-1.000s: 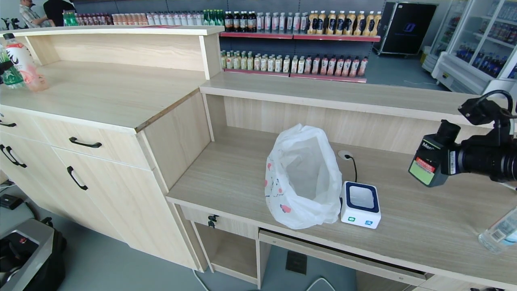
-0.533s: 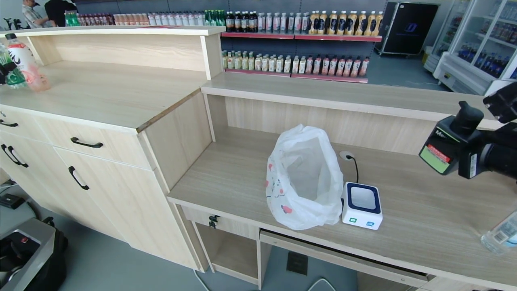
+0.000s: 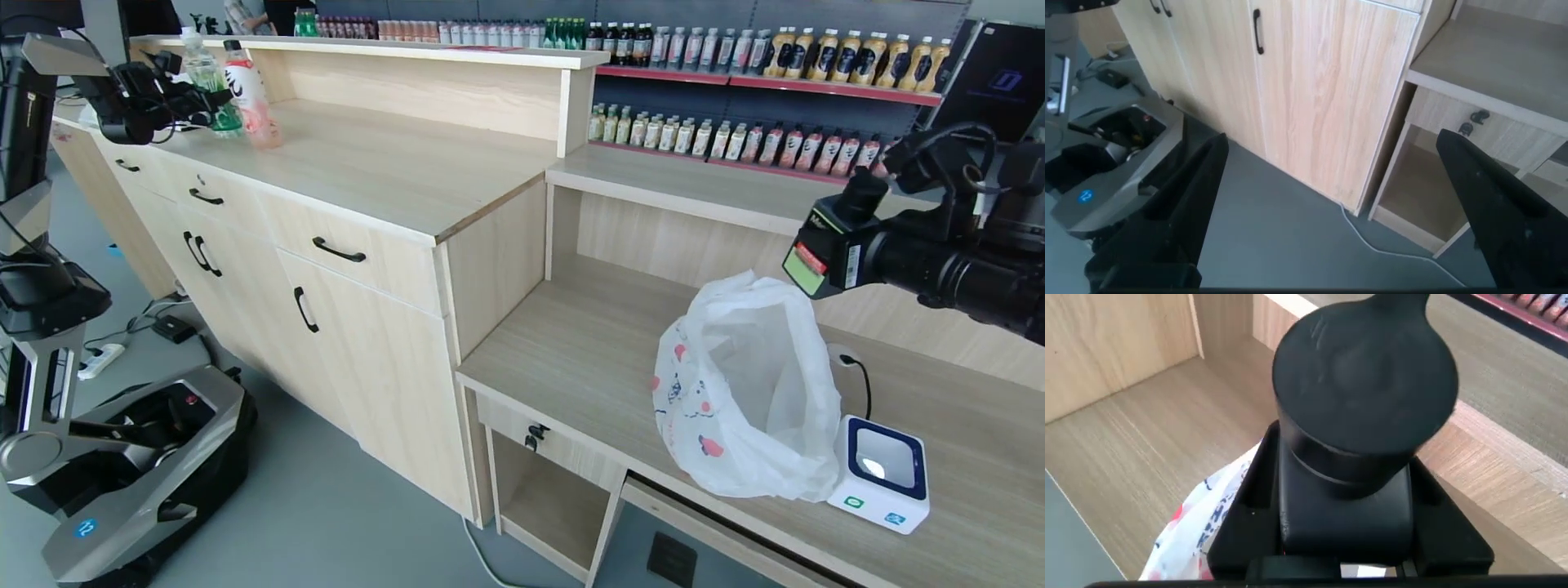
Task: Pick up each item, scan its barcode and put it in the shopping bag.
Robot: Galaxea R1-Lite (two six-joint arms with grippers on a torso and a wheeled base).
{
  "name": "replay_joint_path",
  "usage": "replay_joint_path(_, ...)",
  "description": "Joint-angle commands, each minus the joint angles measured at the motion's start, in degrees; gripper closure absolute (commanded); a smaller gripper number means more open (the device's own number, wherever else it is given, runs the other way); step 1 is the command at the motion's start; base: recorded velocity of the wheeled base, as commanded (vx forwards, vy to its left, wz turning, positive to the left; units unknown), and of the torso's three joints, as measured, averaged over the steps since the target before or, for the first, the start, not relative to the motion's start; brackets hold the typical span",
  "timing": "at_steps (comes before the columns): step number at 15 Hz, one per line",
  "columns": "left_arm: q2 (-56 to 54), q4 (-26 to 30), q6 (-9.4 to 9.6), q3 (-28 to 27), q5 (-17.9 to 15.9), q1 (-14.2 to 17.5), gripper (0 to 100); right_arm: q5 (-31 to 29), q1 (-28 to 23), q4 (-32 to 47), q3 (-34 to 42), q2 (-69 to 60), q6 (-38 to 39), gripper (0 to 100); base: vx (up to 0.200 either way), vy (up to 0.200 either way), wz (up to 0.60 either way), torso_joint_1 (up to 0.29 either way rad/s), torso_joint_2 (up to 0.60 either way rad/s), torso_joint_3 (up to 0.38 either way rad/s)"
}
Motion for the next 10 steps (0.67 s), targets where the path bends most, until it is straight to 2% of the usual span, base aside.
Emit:
replay_joint_path(1,0.02,-0.02,-0.01,0.0,0.08,0.09,0,-0.12,-1.2,-2.84,-1.63,10.54,0.32,100,0.0,0.0,0.0,0.0,0.0,0.0)
replay_joint_path(6,0.02,-0.02,-0.01,0.0,-0.01,0.09,0,-0.12,-2.78,-2.84,-1.1,15.55,0.41,100,0.0,0.0,0.0,0.0,0.0,0.0)
replay_joint_path(10,0.02,-0.02,-0.01,0.0,0.08,0.09,0,0.06,-2.69,-6.27,-1.1,22.05,0.32,100,0.0,0.0,0.0,0.0,0.0,0.0)
